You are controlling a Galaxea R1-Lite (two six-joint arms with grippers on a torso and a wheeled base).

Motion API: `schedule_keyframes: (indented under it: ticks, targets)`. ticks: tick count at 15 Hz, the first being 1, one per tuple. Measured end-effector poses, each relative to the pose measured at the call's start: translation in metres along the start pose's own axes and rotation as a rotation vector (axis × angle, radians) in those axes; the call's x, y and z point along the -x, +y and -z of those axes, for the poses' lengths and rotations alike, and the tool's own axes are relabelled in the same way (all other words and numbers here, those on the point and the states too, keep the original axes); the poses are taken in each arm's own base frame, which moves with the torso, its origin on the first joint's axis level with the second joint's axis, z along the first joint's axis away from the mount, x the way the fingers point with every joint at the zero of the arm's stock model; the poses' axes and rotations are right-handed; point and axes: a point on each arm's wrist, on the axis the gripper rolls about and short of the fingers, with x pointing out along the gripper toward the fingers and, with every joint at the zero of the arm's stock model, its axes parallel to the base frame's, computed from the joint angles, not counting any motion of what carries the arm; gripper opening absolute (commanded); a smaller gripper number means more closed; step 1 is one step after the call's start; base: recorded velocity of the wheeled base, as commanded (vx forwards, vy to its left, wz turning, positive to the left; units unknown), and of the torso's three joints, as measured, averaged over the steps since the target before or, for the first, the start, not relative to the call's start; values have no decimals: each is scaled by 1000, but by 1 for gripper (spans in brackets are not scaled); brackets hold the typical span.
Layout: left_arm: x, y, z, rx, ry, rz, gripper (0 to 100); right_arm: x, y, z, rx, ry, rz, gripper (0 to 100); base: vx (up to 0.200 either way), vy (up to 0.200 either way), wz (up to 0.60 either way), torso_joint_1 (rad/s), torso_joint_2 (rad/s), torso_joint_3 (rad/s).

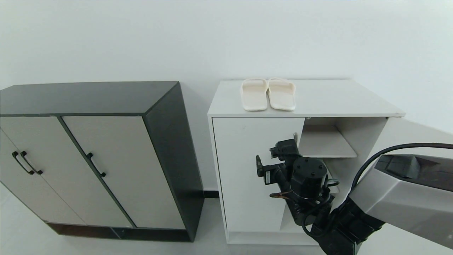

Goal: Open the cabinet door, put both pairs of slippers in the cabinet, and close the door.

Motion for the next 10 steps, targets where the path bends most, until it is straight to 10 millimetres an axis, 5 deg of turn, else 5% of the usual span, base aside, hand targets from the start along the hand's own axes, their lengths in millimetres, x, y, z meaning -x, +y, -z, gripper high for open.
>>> schedule_keyframes:
  ticks: [10]
  targets:
    - [0, 0, 0, 0, 0, -1, 0, -3, -3, 0, -13, -25, -19, 100, 0, 0, 0, 205, -489, -286]
